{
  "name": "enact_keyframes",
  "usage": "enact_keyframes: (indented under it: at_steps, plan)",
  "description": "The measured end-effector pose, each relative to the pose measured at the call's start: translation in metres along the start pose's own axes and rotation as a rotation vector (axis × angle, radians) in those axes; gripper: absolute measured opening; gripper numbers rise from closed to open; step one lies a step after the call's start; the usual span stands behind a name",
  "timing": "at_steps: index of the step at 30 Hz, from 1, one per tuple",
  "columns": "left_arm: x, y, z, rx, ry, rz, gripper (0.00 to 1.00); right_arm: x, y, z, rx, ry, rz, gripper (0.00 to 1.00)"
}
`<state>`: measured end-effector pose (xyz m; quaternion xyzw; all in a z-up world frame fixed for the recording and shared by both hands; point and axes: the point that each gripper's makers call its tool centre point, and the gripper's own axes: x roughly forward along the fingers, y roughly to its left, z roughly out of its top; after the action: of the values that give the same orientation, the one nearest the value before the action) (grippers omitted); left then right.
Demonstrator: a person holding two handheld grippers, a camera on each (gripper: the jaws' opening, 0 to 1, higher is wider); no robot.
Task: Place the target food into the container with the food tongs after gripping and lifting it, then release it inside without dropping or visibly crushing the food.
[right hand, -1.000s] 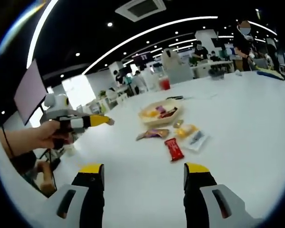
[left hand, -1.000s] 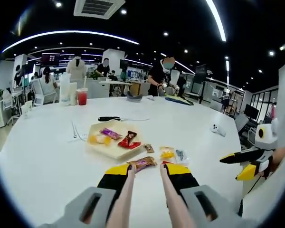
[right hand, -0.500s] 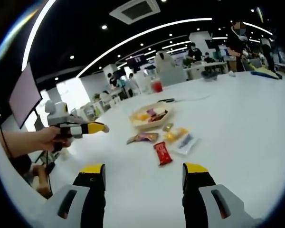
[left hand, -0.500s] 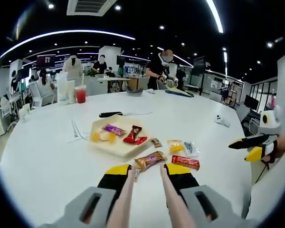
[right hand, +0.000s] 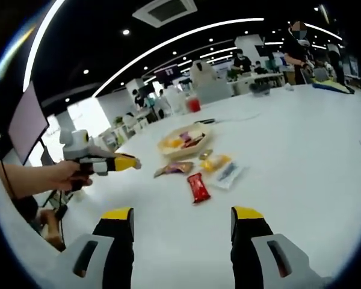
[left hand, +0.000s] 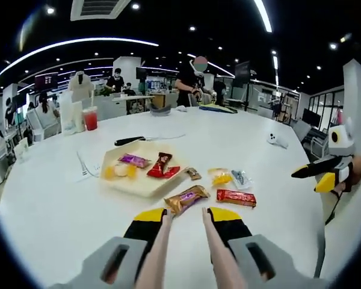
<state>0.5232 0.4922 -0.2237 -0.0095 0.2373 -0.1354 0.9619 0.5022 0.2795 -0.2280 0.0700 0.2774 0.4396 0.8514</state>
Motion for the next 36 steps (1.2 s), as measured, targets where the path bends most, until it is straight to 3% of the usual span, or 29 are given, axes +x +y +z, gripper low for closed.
enact_keyframes:
  at_steps: [6,12,23,33,36]
  plan:
    - [0.011,0.005,-0.004,0.043,0.032,-0.002,0.25,0.008,-0.001,-0.006,-0.002,0.032,0.003,0.65]
    - [0.021,0.012,-0.009,0.107,0.078,-0.002,0.25,0.011,-0.002,0.003,-0.004,0.007,0.002,0.63]
    - [0.040,0.033,-0.016,0.118,0.110,-0.025,0.25,0.021,-0.001,0.001,0.012,0.022,0.006,0.63]
    - [0.051,0.030,-0.029,0.162,0.166,-0.080,0.25,0.024,-0.001,-0.003,0.022,0.041,0.004,0.62]
    - [0.054,0.033,-0.036,0.130,0.194,-0.074,0.24,0.024,-0.002,-0.002,0.022,0.038,-0.004,0.61]
